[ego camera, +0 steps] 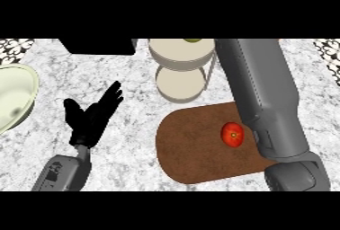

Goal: Pick the pear from the cutting board and place it in the tiered basket

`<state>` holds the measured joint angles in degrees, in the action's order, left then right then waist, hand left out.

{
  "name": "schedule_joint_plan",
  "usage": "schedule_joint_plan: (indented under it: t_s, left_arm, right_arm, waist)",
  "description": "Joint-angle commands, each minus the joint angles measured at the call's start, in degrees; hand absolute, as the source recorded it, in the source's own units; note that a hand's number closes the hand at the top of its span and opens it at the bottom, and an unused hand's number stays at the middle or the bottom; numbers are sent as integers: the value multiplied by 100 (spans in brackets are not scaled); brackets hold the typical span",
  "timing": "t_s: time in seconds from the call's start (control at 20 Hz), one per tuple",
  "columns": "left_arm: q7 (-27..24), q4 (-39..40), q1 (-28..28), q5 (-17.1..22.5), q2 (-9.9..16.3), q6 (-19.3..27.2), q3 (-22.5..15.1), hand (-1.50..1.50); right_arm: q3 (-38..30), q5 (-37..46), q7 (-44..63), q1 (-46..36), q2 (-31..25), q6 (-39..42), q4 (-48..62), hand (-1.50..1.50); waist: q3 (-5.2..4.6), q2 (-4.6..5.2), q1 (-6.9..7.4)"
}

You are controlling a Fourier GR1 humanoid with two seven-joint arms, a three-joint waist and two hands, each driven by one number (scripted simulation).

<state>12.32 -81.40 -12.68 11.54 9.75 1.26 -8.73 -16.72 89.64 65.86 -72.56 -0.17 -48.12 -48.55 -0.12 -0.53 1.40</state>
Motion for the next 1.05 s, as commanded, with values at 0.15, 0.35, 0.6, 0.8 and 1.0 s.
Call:
schedule_joint_plan:
  t_s: [0.15,0.35,0.6,0.8,1.0]
  left_arm:
    - [46,-9,194,79,86,-45,121,0]
    - [134,-24,189,92,95,13,171,0]
    - [97,-35,349,19,188,77,230,0]
    - [-89,67,474,-53,53,228,237,0]
    - [-95,-27,555,56,220,194,452,0]
  right_arm:
    - [1081,-535,1328,532,16,819,-1309,-150]
    - [1680,-1031,1318,1126,17,1250,-2035,-150]
    - [2272,-1290,1486,1717,17,1551,-3038,-150]
    - [2525,-1350,1514,2181,17,1928,-3900,-150]
    - [2755,-1180,1467,2778,17,2256,-4849,-150]
  waist:
    - [9,-168,-219]
    - [15,-240,-353]
    - [16,-319,-483]
    - [6,-354,-735]
    - [4,-384,-868]
